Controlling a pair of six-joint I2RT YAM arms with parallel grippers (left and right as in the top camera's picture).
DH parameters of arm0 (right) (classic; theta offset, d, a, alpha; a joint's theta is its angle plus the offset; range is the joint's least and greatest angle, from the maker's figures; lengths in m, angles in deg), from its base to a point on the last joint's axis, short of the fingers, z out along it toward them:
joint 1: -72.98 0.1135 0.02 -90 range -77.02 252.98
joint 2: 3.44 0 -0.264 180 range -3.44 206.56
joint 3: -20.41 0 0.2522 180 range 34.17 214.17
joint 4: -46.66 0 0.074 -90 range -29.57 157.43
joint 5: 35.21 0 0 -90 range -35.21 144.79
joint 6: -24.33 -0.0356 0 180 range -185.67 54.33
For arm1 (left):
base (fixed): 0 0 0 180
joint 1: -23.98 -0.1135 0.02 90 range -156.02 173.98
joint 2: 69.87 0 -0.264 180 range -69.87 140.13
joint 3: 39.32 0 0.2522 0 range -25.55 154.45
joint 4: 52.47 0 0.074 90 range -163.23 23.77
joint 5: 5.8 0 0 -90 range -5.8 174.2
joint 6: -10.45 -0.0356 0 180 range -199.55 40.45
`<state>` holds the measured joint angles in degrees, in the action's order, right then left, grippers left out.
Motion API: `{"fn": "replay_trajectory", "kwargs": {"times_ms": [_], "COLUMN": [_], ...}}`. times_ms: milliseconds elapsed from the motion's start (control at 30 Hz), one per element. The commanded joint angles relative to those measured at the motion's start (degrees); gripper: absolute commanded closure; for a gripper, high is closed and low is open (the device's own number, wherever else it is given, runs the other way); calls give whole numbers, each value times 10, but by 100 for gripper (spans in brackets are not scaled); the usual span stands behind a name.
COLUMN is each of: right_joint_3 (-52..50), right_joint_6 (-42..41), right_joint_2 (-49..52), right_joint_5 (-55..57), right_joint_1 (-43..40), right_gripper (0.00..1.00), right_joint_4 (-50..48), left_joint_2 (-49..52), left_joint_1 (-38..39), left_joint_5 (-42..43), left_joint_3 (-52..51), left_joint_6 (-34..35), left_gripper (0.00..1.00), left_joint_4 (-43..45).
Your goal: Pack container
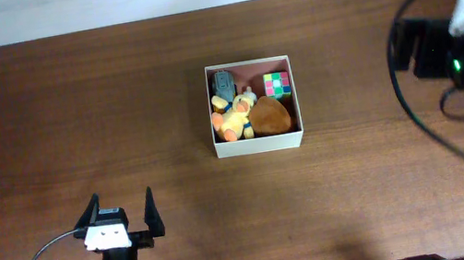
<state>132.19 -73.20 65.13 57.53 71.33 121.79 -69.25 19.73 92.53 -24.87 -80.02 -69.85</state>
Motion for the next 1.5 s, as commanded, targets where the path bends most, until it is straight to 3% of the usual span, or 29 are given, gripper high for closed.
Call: {"fn": "replay_trajectory", "kwargs": {"times_ms": [0, 400, 633, 833, 1133, 1467], "right_joint_3": [-111, -544, -707, -783, -905, -960], "right_joint_6": [-3, -3, -4, -5, -5, -5], "right_joint_2": [-96, -408, -561, -638, -684, -684], "right_joint_5": [-8, -57, -86, -86, -90, -92], "right_joint_1": [5, 5, 5, 5, 5, 5], "right_gripper": [2, 1, 1, 1, 1, 1], "right_joint_4": [-75, -400, -499, -520, -715, -727], "left_joint_2": [-3, -3, -3, -3, -3, -3], "left_joint_1": [2, 2, 2, 2, 2, 2], "left_joint_5": [-5, -5, -5, -5, -5, -5], "left_joint_3": [-2, -2, -2, -2, -2, -2], "left_joint_6": [-9, -9, -9, -9, -9, -9], "left_gripper": [1, 1, 1, 1, 1, 1], "left_joint_4": [-3, -3, -3, -3, -3, -3]}}
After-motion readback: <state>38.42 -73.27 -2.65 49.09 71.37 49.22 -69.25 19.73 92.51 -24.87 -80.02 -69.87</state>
